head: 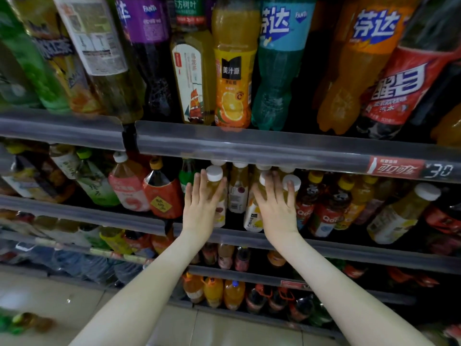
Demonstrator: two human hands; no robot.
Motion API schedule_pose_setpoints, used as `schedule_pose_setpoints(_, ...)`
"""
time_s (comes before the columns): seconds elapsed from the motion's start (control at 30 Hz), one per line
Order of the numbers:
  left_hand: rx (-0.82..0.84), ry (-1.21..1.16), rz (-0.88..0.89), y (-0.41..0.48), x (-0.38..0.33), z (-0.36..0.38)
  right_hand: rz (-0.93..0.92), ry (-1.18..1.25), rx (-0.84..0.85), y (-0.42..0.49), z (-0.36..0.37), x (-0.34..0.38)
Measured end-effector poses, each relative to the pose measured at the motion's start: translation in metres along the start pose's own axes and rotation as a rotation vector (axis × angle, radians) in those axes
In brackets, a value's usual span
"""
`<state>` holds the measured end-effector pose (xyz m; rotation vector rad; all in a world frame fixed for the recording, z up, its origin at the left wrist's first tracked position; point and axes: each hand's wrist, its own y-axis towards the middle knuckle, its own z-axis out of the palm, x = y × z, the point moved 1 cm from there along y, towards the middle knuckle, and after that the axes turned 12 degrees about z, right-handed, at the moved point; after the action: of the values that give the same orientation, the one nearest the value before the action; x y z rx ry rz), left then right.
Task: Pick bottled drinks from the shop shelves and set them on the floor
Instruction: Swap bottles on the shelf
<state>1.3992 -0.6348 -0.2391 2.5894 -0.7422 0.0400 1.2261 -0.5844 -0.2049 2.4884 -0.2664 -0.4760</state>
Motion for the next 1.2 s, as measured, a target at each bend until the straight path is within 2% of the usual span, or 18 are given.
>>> schedule_pose_setpoints(0.1, -0.048, -0.085, -0.057, -0.013, -0.012, -0.005, -0.046, 0.071, 0.01, -0.01, -0.001, 0.005)
schedule_pose_setpoints(0.23, -0.016, -0.225, -0.162, -0.074, -0.032, 0.014, -0.191, 0.349, 0.049, -0.056, 0.014, 0.034)
schedule_pose_setpoints(0.33, 0.168, -0.289, -0.213, -0.145, -0.035, 0.039, -0.279, 0.453, 0.178, -0.108, 0.024, 0.067)
schedule_pose_setpoints(0.5, 0.61, -0.306, -0.293, -0.25, -0.021, 0.087, -0.301, 0.531, 0.552, -0.188, 0.048, 0.11)
schedule_pose_setpoints(0.57, 0.713, -0.335, -0.325, -0.29, -0.019, 0.114, -0.297, 0.513, 0.698, -0.224, 0.071, 0.127)
schedule_pose_setpoints(0.7, 0.794, -0.453, -0.468, -0.379, -0.021, 0.186, -0.404, 0.482, 0.869, -0.316, 0.131, 0.175)
schedule_pose_setpoints(0.9, 0.792, -0.658, -0.798, -0.519, -0.044, 0.32, -0.75, 0.369, 1.132, -0.467, 0.247, 0.274)
schedule_pose_setpoints(1.07, 0.768, -0.746, -0.899, -0.596, -0.073, 0.431, -0.874, 0.332, 1.169, -0.574, 0.344, 0.365)
schedule_pose_setpoints(1.2, 0.782, -0.816, -0.913, -0.63, -0.088, 0.475, -0.847, 0.275, 1.235, -0.611, 0.387, 0.395)
